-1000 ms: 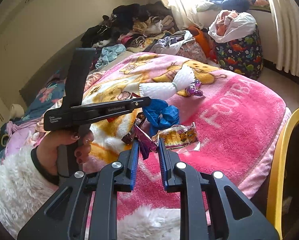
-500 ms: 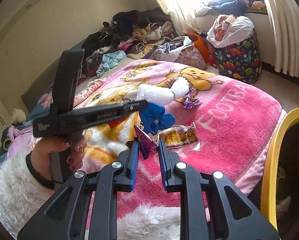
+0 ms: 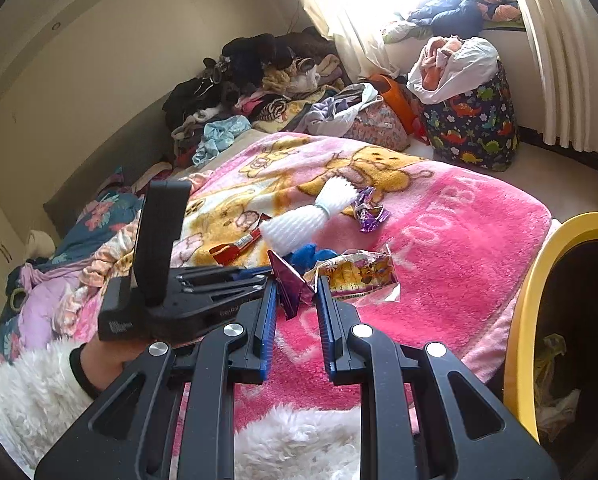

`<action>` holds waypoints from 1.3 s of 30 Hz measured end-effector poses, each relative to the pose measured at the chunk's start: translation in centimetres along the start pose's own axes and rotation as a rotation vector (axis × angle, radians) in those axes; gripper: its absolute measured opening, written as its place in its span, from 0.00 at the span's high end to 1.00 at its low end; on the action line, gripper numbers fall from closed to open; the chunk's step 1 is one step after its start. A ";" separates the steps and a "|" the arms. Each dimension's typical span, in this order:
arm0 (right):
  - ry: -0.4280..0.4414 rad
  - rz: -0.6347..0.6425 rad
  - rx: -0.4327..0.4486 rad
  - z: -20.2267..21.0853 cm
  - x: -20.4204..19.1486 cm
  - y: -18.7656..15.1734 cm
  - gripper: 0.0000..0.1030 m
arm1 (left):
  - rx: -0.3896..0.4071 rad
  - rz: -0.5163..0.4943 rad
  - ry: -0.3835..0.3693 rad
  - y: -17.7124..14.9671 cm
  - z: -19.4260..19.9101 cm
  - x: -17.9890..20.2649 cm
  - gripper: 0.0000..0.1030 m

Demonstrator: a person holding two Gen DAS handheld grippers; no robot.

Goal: Collect trash
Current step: 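Open the left tool and grasp the blue glove instead, then carry the blue glove and pink wrapper over the yellow-rimmed bin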

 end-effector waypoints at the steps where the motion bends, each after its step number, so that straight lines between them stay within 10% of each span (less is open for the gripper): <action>1: 0.000 -0.002 0.006 0.2 0.1 0.1 0.82 | 0.001 -0.006 -0.001 0.0 0.0 0.3 1.00; 39: -0.090 -0.151 0.236 9.7 8.2 2.6 0.82 | 0.191 -0.103 -0.210 5.6 7.9 12.8 1.00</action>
Point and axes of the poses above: each gripper's, at about its wrist camera, not at the fingertips, and z roughly against the way its jaws point, x to its right, y to its top, the point moved 6 cm from there along -z, roughly the way its jaws point, and after that the axes turned 3 degrees about z, right-handed, at the moved point
